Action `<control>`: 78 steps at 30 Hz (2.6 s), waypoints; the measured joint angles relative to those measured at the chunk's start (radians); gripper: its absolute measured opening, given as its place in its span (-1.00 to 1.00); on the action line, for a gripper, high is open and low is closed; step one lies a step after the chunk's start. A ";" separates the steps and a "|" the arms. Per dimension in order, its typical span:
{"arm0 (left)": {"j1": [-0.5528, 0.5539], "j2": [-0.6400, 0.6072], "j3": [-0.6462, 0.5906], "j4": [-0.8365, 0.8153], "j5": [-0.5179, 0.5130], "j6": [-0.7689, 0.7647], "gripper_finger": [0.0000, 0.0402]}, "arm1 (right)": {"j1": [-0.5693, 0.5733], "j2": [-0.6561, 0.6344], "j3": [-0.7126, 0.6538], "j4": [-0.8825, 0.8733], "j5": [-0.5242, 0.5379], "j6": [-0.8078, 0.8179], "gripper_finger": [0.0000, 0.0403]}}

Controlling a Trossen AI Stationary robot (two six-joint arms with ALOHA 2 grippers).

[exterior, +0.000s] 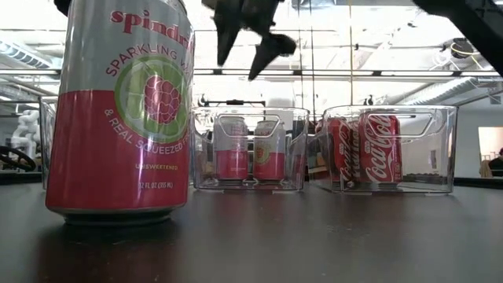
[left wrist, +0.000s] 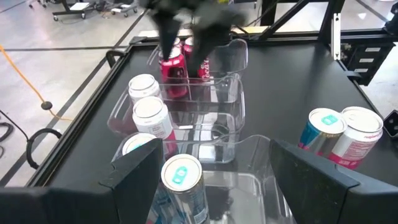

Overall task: Sort soda cans
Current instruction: Put the bottom center red and white soda can into the middle transparent bin

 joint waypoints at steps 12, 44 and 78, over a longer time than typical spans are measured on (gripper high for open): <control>0.000 0.000 0.000 -0.003 0.000 0.000 0.51 | 0.244 -0.039 0.000 -0.014 0.005 0.132 0.67; 0.000 0.000 -0.001 -0.005 0.007 -0.078 0.51 | 0.591 0.136 0.000 0.238 0.135 0.759 0.67; 0.000 0.003 -0.001 -0.005 0.015 -0.079 0.51 | 0.525 0.252 0.000 0.253 0.133 0.587 0.67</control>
